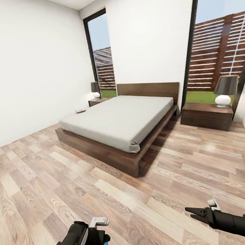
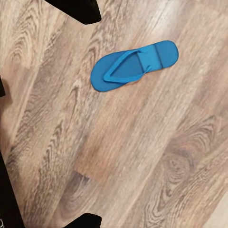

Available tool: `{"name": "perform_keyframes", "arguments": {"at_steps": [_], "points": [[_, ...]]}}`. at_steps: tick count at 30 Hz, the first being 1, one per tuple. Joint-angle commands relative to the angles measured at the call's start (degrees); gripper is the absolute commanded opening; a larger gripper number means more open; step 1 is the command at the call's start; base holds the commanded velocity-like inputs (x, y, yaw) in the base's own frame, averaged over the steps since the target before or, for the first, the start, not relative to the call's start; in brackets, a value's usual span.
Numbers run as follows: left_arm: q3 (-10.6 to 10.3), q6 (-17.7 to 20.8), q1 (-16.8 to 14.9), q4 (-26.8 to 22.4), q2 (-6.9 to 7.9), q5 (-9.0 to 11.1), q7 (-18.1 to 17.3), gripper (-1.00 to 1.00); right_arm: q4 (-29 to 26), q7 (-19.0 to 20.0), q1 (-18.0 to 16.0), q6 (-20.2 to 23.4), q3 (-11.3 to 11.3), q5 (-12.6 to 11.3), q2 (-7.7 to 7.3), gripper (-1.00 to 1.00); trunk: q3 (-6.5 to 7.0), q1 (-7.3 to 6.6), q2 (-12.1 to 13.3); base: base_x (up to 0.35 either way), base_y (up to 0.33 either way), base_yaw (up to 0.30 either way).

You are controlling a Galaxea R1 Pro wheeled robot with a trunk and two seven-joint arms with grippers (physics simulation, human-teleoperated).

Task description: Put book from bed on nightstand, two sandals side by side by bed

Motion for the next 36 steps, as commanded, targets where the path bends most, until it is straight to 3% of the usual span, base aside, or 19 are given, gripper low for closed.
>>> {"name": "perform_keyframes", "arguments": {"at_steps": [1, 11, 15, 25, 36], "points": [[0.1, 0.2, 0.0, -0.1, 0.04, -0.6, -0.4, 1.00, 0.4, 0.1, 0.0, 0.3, 0.0, -0.2, -0.02, 1.00, -0.24, 0.22, -0.4, 0.000, 0.000, 0.000], [0.2, 0.1, 0.0, -0.5, 0.16, -0.4, 3.1, 1.00, 1.4, 0.1, -0.1, 0.2, -0.1, -0.2, -0.04, 1.00, -2.04, 2.41, -4.5, 0.000, 0.000, 0.000], [0.3, 0.1, 0.0, -1.0, 0.12, -0.2, 4.9, 1.00, 1.5, 0.1, 0.0, 0.3, -0.2, -0.2, -0.07, 1.00, -2.04, 2.41, -4.5, 0.000, 0.000, 0.000], [1.9, 0.0, 0.0, -1.1, 0.01, 0.0, 5.4, 1.00, 1.5, 0.1, 0.0, 0.2, -0.2, -0.2, -0.06, 1.00, -2.04, 2.41, -4.5, 0.000, 0.000, 0.000], [2.5, 0.0, 0.0, -1.1, -0.18, 0.0, 5.4, 1.00, 1.5, 0.1, -0.1, 0.2, -0.2, -0.2, -0.07, 1.00, -4.01, 4.83, -8.9, 0.000, 0.000, 0.000]]}}
